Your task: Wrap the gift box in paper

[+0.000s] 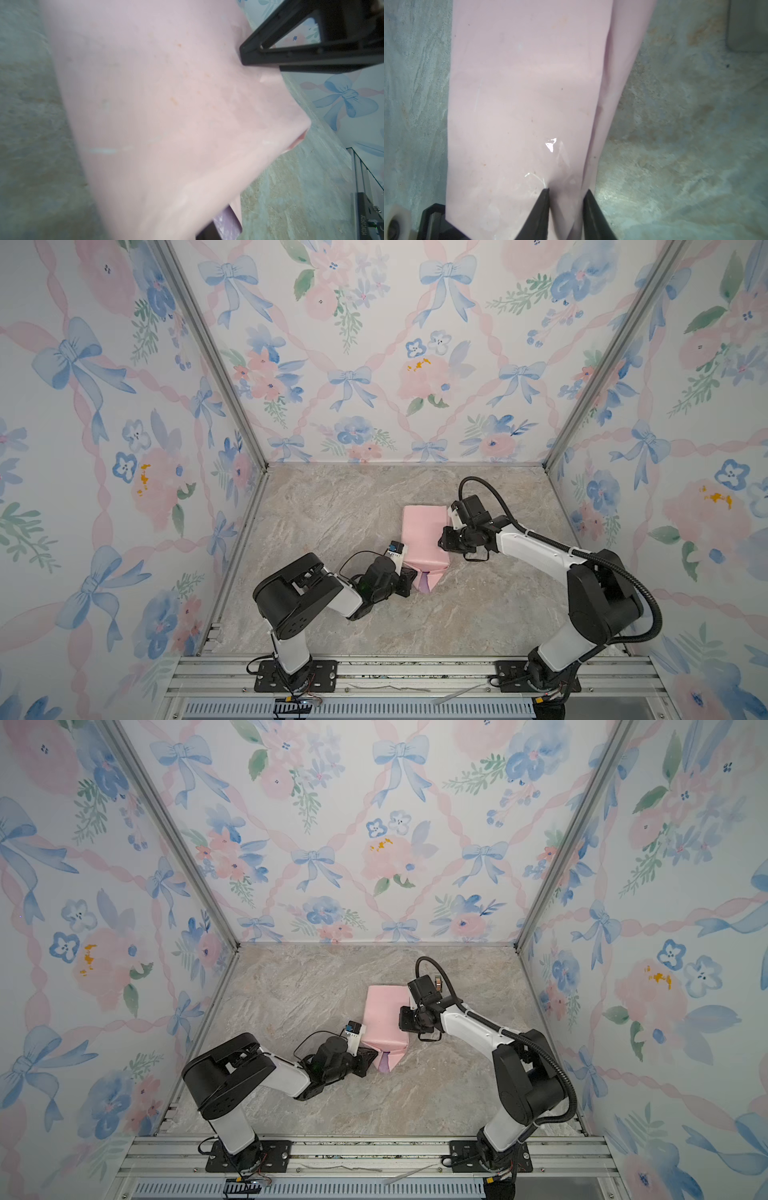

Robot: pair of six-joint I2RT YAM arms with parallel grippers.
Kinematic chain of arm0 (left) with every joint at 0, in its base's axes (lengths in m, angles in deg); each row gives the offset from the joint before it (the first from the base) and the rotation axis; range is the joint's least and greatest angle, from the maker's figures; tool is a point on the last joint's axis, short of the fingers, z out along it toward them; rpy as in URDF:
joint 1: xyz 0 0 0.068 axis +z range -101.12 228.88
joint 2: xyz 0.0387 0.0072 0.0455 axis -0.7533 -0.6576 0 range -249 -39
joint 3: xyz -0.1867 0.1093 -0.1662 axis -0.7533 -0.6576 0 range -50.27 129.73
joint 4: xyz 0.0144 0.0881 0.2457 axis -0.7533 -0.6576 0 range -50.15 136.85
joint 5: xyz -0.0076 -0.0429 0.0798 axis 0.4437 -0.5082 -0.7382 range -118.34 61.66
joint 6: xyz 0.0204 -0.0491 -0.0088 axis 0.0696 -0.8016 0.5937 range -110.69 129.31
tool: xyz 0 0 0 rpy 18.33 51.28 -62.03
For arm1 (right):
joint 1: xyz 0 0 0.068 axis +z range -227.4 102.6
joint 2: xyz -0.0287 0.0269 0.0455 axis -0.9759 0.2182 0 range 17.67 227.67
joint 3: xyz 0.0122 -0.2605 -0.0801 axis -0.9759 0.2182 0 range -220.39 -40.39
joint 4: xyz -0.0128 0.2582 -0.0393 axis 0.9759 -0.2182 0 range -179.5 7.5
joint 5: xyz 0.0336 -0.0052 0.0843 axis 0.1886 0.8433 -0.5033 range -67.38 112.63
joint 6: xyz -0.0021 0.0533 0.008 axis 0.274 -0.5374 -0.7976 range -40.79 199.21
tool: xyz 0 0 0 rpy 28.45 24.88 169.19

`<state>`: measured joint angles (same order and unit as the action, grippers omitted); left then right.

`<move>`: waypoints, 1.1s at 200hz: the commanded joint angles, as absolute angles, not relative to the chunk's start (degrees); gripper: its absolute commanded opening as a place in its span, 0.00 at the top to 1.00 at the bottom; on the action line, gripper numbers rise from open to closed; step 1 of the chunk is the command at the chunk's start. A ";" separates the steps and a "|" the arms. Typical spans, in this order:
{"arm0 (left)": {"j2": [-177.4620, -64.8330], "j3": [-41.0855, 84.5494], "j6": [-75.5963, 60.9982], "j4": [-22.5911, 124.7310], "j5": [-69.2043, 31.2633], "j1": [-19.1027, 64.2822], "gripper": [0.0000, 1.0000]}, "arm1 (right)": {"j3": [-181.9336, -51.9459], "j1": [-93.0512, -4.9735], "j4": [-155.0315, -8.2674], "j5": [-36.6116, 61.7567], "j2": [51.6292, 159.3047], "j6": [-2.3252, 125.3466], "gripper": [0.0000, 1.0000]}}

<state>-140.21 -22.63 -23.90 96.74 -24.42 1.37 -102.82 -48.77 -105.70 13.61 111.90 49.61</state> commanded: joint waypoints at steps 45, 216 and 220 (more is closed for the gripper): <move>-144.99 -21.00 -22.22 102.64 -29.86 0.29 0.82 | -100.09 -46.37 -107.85 12.95 112.78 48.92 0.71; -126.39 -31.20 -22.41 92.18 -38.23 0.73 0.73 | -101.12 -46.73 -110.03 15.25 111.97 49.96 0.66; -126.23 -31.12 -22.50 91.27 -38.27 0.86 0.73 | -101.14 -46.72 -110.01 15.23 111.92 49.94 0.66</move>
<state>-128.06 -30.30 -21.41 97.83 -35.08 0.17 -101.86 -46.96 -105.15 14.29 111.29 48.75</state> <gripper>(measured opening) 0.265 0.344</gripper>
